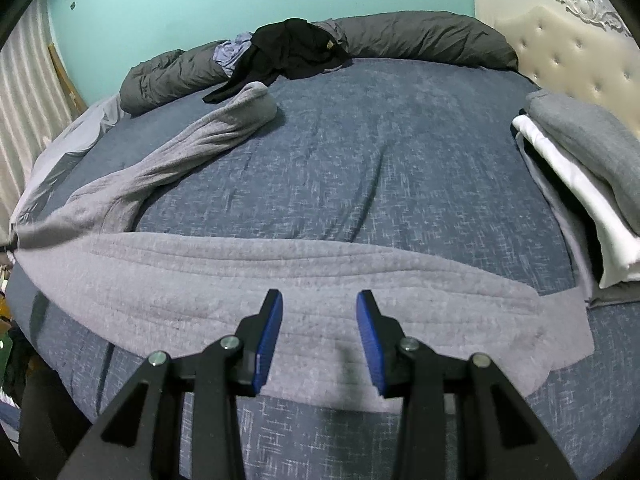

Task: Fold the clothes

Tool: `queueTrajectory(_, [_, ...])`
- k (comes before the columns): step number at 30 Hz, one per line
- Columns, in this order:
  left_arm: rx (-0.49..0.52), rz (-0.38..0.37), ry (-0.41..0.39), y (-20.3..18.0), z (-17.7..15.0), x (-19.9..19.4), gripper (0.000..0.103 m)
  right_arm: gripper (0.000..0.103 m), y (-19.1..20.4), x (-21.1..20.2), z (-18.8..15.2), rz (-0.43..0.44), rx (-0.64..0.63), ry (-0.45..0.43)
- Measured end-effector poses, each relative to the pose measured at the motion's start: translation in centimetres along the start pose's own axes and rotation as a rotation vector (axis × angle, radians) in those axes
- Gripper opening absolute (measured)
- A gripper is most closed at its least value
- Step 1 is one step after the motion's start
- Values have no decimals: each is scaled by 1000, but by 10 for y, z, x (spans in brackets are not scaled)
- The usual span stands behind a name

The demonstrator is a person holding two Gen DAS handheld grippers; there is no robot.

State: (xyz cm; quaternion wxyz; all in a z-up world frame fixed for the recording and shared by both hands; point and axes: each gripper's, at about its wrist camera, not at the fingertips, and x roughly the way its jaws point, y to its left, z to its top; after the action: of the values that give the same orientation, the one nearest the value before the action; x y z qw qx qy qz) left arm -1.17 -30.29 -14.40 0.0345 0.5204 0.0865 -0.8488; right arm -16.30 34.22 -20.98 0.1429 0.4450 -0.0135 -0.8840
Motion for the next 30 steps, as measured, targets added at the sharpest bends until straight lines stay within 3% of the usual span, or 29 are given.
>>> queueTrajectory(3, [-27,37,66,0,-12,26,11,38,-2,1,-1,3,12,6])
queueTrajectory(5, [-60,-29,92,-4,-17,39,15,38,-1,0,-2,4,7,6])
queueTrajectory(7, [-86,-117,128,-10,-22,48,24,38,-1,0,-2,3,2,8])
queueTrajectory(9, [-84,-143,136,-14,-26,50,45,38,-2,0,-2,0,-4,11])
queueTrajectory(15, [-173,-136,34,9,-31,30,48,38,-3,0,-2,-3,4,11])
queueTrajectory(19, [-176,-108,37,20,-37,33,48,38,2,1,-2,4,1,12])
queueTrajectory(24, [-106,-64,48,15,-48,45,48,39,8,3,-3,6,-10,17])
queueTrajectory(26, [-108,-75,57,15,-50,55,40,39,10,3,-2,6,-12,18])
queueTrajectory(29, [-90,-58,70,11,-52,66,15,39,11,2,-2,5,-16,17])
queueTrajectory(30, [-84,-51,73,10,-52,69,2,39,11,2,-2,4,-14,16])
